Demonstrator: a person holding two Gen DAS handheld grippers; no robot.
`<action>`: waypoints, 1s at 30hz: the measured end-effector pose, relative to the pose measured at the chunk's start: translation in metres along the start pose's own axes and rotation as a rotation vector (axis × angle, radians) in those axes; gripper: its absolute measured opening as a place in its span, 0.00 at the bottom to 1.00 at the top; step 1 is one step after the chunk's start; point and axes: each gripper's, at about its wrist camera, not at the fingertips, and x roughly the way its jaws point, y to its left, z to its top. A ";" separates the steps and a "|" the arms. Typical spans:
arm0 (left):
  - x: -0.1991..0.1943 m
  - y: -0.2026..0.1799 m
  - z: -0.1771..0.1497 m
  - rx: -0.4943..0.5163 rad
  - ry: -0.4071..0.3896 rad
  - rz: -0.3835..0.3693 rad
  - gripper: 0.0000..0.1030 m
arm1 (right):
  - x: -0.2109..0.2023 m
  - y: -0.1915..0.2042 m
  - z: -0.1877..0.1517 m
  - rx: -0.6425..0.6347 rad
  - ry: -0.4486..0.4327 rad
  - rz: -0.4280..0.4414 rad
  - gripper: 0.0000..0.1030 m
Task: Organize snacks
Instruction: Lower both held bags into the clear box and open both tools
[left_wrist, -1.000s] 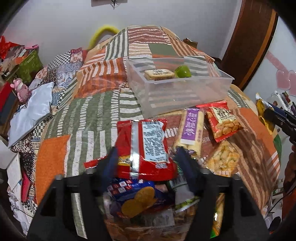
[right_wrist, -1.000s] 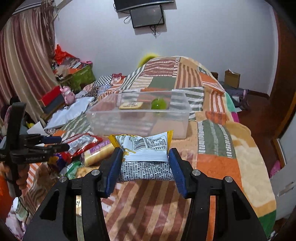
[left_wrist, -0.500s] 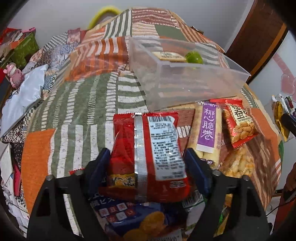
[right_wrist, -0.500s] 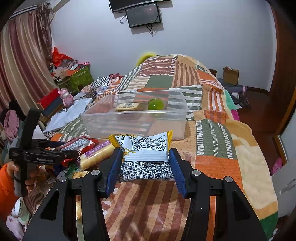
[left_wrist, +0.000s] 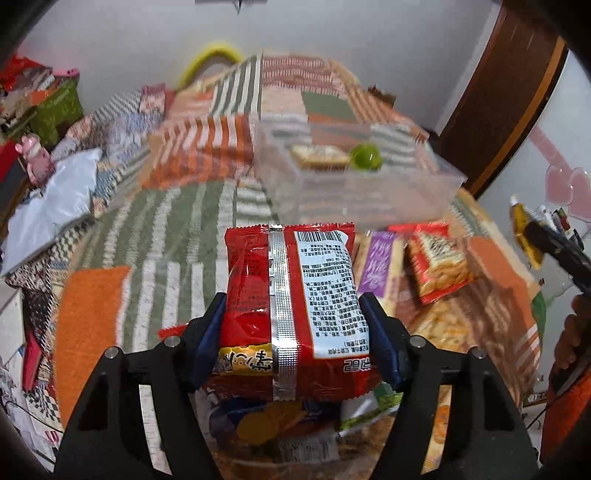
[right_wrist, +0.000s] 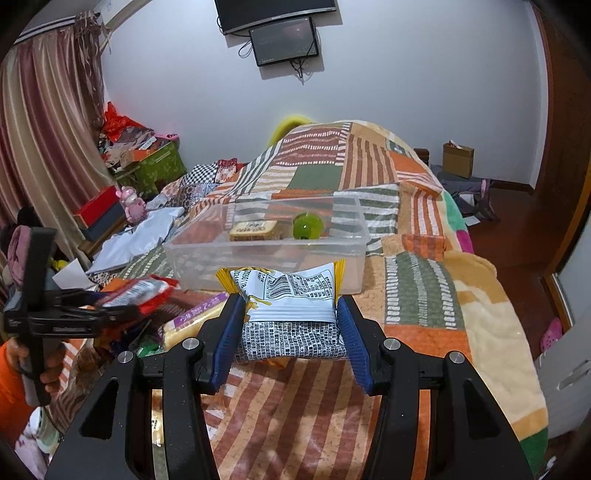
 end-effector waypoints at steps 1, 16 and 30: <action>-0.008 -0.001 0.003 0.001 -0.026 0.001 0.68 | 0.000 -0.001 0.002 0.000 -0.003 -0.003 0.47; -0.012 -0.025 0.064 0.051 -0.142 -0.049 0.68 | 0.035 -0.003 0.043 -0.070 -0.022 -0.021 0.47; 0.061 -0.039 0.106 0.141 -0.053 -0.078 0.68 | 0.097 -0.007 0.068 -0.111 0.029 -0.019 0.47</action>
